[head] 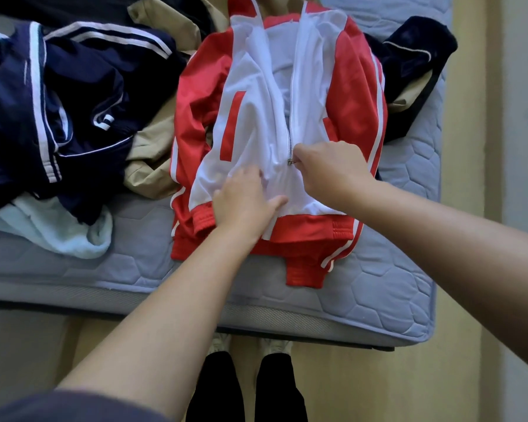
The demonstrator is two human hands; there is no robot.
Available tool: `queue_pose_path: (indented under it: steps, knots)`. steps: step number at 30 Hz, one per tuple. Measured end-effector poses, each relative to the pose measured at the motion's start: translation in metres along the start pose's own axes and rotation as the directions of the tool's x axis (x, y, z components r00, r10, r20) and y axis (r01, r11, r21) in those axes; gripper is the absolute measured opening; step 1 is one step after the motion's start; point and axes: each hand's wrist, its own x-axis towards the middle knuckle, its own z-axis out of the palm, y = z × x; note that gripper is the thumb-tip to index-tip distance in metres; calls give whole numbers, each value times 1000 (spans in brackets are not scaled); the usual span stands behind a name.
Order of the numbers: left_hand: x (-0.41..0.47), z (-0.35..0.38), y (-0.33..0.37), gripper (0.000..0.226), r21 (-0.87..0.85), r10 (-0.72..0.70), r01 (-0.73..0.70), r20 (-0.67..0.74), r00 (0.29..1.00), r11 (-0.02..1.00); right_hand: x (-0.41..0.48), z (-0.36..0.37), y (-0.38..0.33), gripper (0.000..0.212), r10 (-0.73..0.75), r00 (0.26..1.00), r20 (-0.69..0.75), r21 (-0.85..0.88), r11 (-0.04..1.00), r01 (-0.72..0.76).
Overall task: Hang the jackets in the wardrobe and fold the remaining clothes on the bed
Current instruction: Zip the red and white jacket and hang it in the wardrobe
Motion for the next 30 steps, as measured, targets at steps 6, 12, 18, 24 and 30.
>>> queue_pose_path:
  steps: [6, 12, 18, 24, 30]
  knots:
    - [6, 22, -7, 10, 212, 76, -94, 93, 993, 973, 3, -15, 12, 16, 9, 1000, -21, -110, 994, -12]
    - [-12, 19, -54, 19, 379, -61, -40, 251, 966, 924, 5, -14, 10, 17, 25, 1000, 7, -95, 995, -24]
    - [23, 5, 5, 17, -63, 75, -69, 111, 991, 996, 3, 1, 8, 11, 17, 1000, 4, -46, 999, -17]
    - [22, 10, 3, 32, 23, 124, -127, 101, 987, 992, 0, -8, 12, 18, -33, 999, 6, -139, 990, 34]
    - [-17, 26, -62, 29, 162, 19, -54, 212, 977, 985, -6, -10, 23, 26, -38, 999, 0, -168, 985, 38]
